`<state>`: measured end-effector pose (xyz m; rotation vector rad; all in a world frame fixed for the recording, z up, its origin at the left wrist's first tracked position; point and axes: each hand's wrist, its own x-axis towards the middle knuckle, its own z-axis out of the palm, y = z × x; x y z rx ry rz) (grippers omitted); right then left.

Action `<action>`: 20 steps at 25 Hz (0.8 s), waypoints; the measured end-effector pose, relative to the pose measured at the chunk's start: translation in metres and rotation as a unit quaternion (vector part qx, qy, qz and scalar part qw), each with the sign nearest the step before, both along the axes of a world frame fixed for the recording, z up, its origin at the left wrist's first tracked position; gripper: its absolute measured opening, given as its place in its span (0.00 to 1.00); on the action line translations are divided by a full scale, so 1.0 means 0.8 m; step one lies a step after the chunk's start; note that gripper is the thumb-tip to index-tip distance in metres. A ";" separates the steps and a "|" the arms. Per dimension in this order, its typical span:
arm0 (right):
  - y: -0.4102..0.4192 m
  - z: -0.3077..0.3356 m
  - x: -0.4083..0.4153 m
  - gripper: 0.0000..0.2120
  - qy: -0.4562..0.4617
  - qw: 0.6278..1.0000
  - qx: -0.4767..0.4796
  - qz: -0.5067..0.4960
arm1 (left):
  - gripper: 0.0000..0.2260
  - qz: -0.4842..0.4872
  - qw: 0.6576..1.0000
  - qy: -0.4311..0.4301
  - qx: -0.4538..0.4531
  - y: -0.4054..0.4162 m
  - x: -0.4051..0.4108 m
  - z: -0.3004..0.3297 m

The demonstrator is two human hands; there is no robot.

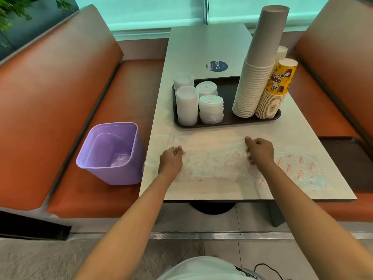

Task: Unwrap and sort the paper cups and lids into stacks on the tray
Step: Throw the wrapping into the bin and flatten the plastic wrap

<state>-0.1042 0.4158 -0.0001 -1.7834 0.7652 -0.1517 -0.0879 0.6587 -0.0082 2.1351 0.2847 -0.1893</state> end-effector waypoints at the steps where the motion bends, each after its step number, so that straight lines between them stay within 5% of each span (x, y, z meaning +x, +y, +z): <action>1: -0.001 -0.003 -0.002 0.17 0.002 1.000 -0.022 -0.008 | 0.17 0.008 1.000 0.009 0.006 0.002 0.003 -0.003; 5: -0.004 -0.017 -0.002 0.16 0.016 0.999 -0.047 -0.017 | 0.14 0.051 0.997 0.040 -0.037 0.006 0.004 -0.005; 7: -0.005 -0.022 0.004 0.15 0.023 0.998 -0.051 -0.031 | 0.19 0.032 0.996 -0.010 0.087 0.003 -0.005 -0.002; 9: -0.005 -0.025 0.007 0.16 0.025 0.998 -0.041 -0.039 | 0.22 -0.061 0.948 -0.170 0.261 -0.010 -0.015 0.001; 11: -0.001 -0.028 0.007 0.17 0.033 0.999 -0.007 -0.028 | 0.22 -0.235 0.901 -0.222 0.290 -0.036 -0.018 0.005; 14: 0.012 -0.033 0.003 0.19 0.098 0.994 -0.022 0.051 | 0.22 -0.389 0.857 -0.093 0.326 -0.060 -0.015 -0.012; 20: 0.021 -0.041 -0.007 0.09 0.080 0.992 -0.078 0.058 | 0.26 -0.329 0.855 0.006 0.401 -0.020 0.002 -0.057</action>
